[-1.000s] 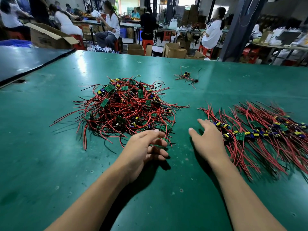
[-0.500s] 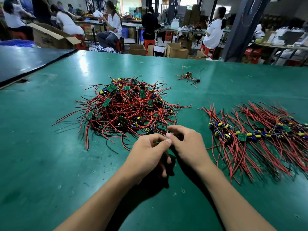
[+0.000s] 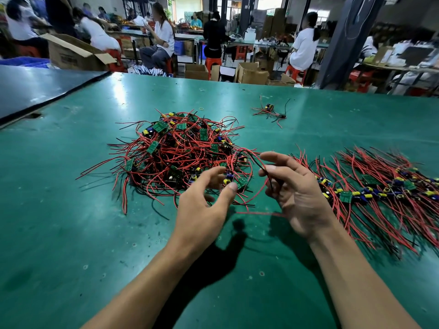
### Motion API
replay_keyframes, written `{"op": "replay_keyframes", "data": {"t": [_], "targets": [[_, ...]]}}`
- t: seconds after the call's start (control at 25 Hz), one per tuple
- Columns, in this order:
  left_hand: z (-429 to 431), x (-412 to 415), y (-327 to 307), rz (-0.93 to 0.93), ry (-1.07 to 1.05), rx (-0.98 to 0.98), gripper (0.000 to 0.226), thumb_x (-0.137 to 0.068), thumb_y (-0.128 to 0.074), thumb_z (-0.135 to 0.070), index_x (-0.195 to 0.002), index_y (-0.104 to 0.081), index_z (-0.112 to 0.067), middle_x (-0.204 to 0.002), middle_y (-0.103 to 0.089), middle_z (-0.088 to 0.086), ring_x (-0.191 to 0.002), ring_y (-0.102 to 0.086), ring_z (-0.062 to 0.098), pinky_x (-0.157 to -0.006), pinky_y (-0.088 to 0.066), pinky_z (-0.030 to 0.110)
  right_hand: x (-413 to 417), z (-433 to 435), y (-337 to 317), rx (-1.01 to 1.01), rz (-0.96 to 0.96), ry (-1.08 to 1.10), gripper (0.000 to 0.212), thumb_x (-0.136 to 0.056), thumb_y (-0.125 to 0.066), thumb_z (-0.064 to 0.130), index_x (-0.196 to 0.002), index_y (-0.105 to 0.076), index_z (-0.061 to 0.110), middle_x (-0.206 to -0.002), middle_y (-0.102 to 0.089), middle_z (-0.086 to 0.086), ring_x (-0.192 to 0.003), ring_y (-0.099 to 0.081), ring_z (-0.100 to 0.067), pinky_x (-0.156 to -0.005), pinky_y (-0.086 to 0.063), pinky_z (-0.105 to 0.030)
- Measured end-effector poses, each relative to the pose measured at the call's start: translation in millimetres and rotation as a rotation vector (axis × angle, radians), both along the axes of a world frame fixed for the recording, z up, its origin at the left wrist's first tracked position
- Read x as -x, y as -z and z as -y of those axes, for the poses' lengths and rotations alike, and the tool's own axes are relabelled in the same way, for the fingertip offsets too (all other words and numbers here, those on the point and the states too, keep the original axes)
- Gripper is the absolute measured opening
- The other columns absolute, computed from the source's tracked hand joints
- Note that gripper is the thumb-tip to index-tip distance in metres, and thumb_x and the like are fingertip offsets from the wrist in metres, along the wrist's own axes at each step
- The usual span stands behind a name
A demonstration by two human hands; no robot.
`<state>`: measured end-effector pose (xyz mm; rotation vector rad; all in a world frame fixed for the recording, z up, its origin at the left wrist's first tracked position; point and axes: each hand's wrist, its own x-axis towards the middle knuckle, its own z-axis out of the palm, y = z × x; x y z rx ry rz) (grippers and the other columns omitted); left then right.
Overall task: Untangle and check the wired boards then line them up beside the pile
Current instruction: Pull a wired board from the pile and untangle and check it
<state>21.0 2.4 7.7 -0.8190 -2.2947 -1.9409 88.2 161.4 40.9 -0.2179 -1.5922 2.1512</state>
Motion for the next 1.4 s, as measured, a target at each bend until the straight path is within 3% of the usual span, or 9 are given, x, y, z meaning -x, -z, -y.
{"op": "replay_keyframes", "data": {"t": [0.16, 0.28, 0.4, 0.56, 0.76, 0.96, 1.08, 1.24, 1.4], "targets": [[-3, -2, -8, 0.573, 0.305, -0.309, 0.023, -0.091, -0.06, -0.029, -0.097, -0.07, -0.01, -0.092, -0.075, 0.014, -0.084, -0.07, 0.02, -0.075, -0.053, 0.032, 0, -4, 3, -0.042, 0.088, -0.009, 0.019, -0.07, -0.07, 0.019, -0.082, -0.081, 0.029, -0.073, -0.071, 0.001, -0.063, -0.047, -0.008, -0.06, -0.035, -0.019], [0, 3, -12, 0.72, 0.393, -0.414, 0.029, -0.079, -0.065, -0.032, -0.093, -0.067, -0.007, -0.091, -0.073, 0.018, -0.078, -0.071, 0.025, -0.076, -0.058, 0.034, 2, -7, 9, -0.214, 0.159, 0.115, 0.019, -0.085, -0.07, 0.008, -0.082, -0.079, 0.025, -0.077, -0.072, 0.006, -0.063, -0.05, -0.005, -0.057, -0.034, -0.018], [2, 4, -14, 0.779, 0.446, -0.47, 0.022, -0.079, -0.066, -0.024, -0.09, -0.072, -0.006, -0.082, -0.072, 0.016, -0.074, -0.071, 0.027, -0.077, -0.06, 0.035, 1, -11, 8, -0.289, 0.098, 0.22, 0.011, -0.084, -0.076, 0.016, -0.08, -0.072, 0.025, -0.072, -0.068, 0.014, -0.065, -0.055, 0.001, -0.058, -0.039, -0.016], [0, -1, -15, 0.754, 0.428, -0.492, 0.019, -0.081, -0.065, -0.019, -0.093, -0.075, -0.009, -0.09, -0.073, 0.02, -0.071, -0.073, 0.03, -0.07, -0.06, 0.034, -4, -13, 2, -0.34, 0.027, 0.093, 0.021, -0.077, -0.077, 0.039, -0.066, -0.072, 0.023, -0.065, -0.064, 0.004, -0.061, -0.054, -0.008, -0.057, -0.041, -0.017], [0, -4, -14, 0.673, 0.375, -0.425, 0.025, -0.082, -0.069, -0.019, -0.104, -0.063, -0.009, -0.101, -0.074, 0.016, -0.064, -0.071, 0.026, -0.057, -0.059, 0.034, -7, -6, 0, -0.516, 0.156, -0.057, 0.029, -0.082, -0.072, 0.051, -0.084, -0.081, 0.024, -0.066, -0.067, 0.008, -0.061, -0.054, -0.004, -0.059, -0.04, -0.013], [1, -7, -14, 0.656, 0.42, -0.28, 0.033, -0.078, -0.072, -0.019, -0.103, -0.06, -0.001, -0.089, -0.074, 0.018, -0.042, -0.061, 0.02, -0.043, -0.05, 0.025, -1, 6, 8, -0.458, 0.203, -0.098, 0.034, -0.088, -0.07, 0.036, -0.095, -0.077, 0.004, -0.059, -0.058, 0.014, -0.05, -0.045, 0.003, -0.051, -0.035, -0.009], [2, -8, -15, 0.688, 0.49, -0.227, 0.028, -0.077, -0.073, -0.013, -0.097, -0.058, -0.001, -0.09, -0.072, 0.024, -0.038, -0.059, 0.022, -0.042, -0.048, 0.023, -1, 0, 7, -0.417, 0.237, -0.072, 0.013, -0.092, -0.069, 0.015, -0.094, -0.078, 0.007, -0.057, -0.061, 0.014, -0.048, -0.048, 0.003, -0.049, -0.036, -0.006], [3, -4, -18, 0.727, 0.503, -0.187, 0.021, -0.072, -0.073, -0.011, -0.086, -0.058, -0.005, -0.081, -0.07, 0.025, -0.036, -0.058, 0.023, -0.039, -0.048, 0.023, 3, 8, 9, -0.365, 0.243, -0.114, 0.015, -0.092, -0.066, 0.008, -0.098, -0.078, 0.012, -0.068, -0.058, 0.0, -0.055, -0.043, -0.007, -0.05, -0.037, -0.013], [3, -5, -16, 0.78, 0.544, -0.158, 0.009, -0.082, -0.067, 0.001, -0.083, -0.061, -0.006, -0.075, -0.066, 0.026, -0.04, -0.061, 0.027, -0.039, -0.05, 0.026, 4, 3, 12, -0.285, 0.195, -0.039, 0.023, -0.09, -0.066, 0.001, -0.106, -0.076, 0.014, -0.063, -0.054, 0.003, -0.054, -0.043, -0.009, -0.053, -0.037, -0.015]]}}
